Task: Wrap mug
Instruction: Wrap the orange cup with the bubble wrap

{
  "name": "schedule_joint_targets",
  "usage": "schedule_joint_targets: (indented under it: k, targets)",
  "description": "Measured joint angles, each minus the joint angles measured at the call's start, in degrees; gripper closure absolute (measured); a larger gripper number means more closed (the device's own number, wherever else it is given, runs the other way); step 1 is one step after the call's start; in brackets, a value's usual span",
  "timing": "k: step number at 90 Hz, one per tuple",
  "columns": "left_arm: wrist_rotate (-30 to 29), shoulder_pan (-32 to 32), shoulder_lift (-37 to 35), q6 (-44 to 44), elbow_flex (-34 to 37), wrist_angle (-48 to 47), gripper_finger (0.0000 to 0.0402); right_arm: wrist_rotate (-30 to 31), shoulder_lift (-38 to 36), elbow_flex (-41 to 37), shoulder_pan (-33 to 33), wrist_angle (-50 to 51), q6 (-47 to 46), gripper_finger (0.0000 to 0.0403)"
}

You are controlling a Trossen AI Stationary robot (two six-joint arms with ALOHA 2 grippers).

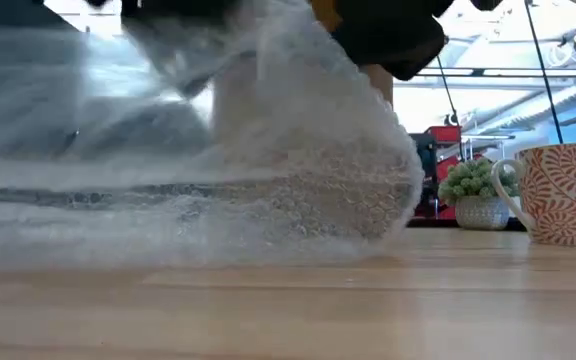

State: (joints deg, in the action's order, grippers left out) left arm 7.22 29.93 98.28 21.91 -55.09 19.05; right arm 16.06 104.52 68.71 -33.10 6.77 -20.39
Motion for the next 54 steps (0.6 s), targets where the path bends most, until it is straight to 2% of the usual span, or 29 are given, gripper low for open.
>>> schedule_joint_targets:
  k: [16,35,43,54]
  targets:
    - [0.24,0.53,-0.49,-1.33,-1.96,-2.92,0.0177,-1.55,-4.1,0.0,-0.48,5.5,-4.7,0.0239]
    - [-0.65,0.61,-3.73,-0.84,-7.05,-21.05,0.0175,-2.69,-10.04,0.0,-1.92,7.62,-11.36,0.0239]
    - [-3.31,0.73,-6.15,0.1,-8.69,-29.06,0.0175,-0.95,-10.81,0.0,-1.95,7.14,-10.5,0.0239]
    - [-11.8,1.4,-9.46,1.92,-9.05,-40.62,0.0175,2.01,-9.66,0.0,-1.27,2.39,-6.66,0.0239]
